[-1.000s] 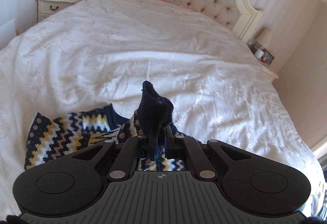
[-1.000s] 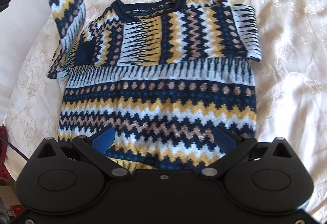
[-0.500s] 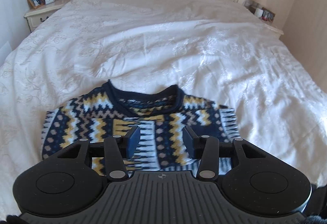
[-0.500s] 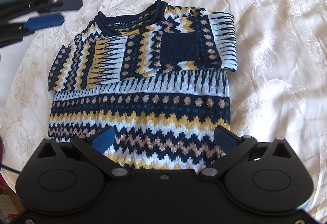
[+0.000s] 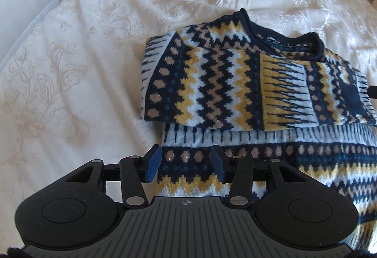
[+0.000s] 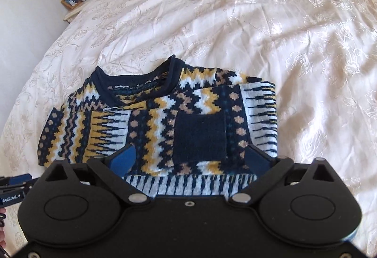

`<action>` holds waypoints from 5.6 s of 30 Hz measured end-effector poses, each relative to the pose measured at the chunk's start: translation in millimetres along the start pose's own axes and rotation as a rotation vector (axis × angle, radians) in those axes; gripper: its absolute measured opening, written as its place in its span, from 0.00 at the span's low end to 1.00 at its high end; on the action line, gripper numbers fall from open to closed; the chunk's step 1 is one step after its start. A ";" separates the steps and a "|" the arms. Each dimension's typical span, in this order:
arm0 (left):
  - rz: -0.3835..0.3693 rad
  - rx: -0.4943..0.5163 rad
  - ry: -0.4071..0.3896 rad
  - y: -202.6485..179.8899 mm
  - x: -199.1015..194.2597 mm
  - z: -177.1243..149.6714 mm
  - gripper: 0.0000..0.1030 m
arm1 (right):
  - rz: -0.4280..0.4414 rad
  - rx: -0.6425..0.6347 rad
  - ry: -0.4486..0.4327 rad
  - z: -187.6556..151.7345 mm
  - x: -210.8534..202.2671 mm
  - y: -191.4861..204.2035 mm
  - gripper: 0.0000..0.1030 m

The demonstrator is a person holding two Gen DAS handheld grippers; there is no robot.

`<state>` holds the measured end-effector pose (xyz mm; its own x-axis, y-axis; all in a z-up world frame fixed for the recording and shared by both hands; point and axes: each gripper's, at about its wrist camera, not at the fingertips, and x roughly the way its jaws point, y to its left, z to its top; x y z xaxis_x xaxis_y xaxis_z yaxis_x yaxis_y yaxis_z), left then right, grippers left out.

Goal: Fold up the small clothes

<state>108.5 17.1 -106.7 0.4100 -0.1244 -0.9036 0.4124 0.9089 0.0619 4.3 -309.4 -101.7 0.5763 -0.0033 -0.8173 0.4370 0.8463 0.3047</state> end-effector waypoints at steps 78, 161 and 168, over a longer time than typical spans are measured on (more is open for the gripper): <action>0.069 -0.111 0.180 9.2 110.3 73.6 1.00 | -0.368 0.046 0.111 25.1 36.0 -34.6 0.99; 0.095 -0.198 0.313 13.6 128.9 97.6 1.00 | -0.301 -0.023 0.348 34.5 136.0 24.6 1.00; 0.128 -0.171 0.302 -1.7 117.9 101.2 0.98 | -0.304 -0.036 0.357 32.7 132.3 27.0 1.00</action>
<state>238.6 -39.4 -170.5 0.1804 0.0948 -0.9790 0.2206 0.9661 0.1342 115.0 -304.5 -185.6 0.1492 -0.0757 -0.9859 0.5209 0.8535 0.0133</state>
